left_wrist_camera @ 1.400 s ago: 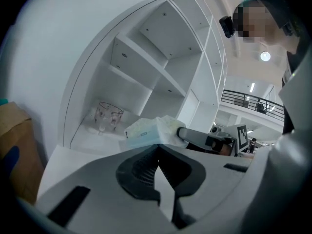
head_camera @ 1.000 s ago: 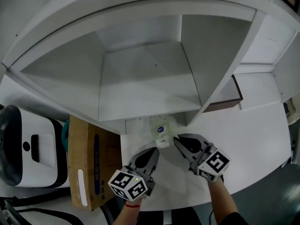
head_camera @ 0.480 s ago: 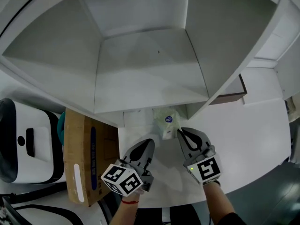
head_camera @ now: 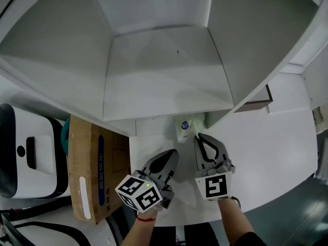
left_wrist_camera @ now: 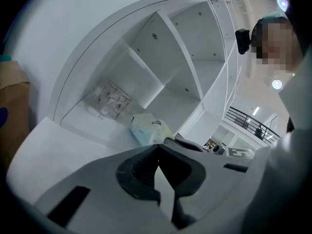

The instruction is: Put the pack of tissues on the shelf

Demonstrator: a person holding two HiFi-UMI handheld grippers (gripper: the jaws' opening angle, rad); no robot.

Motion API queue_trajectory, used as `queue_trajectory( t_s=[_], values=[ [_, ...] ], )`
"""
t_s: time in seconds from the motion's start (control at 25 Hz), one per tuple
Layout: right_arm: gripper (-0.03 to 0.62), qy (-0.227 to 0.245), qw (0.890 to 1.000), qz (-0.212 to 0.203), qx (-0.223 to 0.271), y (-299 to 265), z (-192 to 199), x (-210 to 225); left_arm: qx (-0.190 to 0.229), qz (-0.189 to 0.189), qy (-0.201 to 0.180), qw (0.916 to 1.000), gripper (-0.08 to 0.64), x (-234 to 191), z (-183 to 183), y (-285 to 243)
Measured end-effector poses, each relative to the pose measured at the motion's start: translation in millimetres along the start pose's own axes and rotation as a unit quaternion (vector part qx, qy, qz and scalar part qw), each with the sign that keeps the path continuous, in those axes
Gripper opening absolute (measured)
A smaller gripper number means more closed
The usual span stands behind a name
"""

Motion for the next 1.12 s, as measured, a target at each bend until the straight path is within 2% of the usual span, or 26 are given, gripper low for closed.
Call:
queue_trajectory(
  t_s=[0.16, 0.52, 1.12],
  values=[
    [0.006, -0.006, 1.0, -0.014, -0.01, -13.0, 3.7, 1.1, 0.004, 0.006, 0.003, 1.0, 0.006, 2.9, -2.8, -0.1],
    [0.006, -0.006, 1.0, -0.018, -0.02, -41.0, 8.5, 3.4, 0.019, 0.012, 0.023, 0.9995, 0.006, 3.1, -4.5, 10.0],
    [0.006, -0.044, 0.998, 0.018, -0.039, -59.7, 14.7, 10.1, 0.03, 0.012, 0.034, 0.9989, 0.006, -1.8, -8.5, 13.8]
  ],
)
Point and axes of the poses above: the fingertips, and each gripper's own axes: y backward along the fingers, x to its right, z out of its underside, the point moved 3 cm from there along y, backward along the fingers, and after that the axes turned 5 degrees about x, right-handed, at the moved point
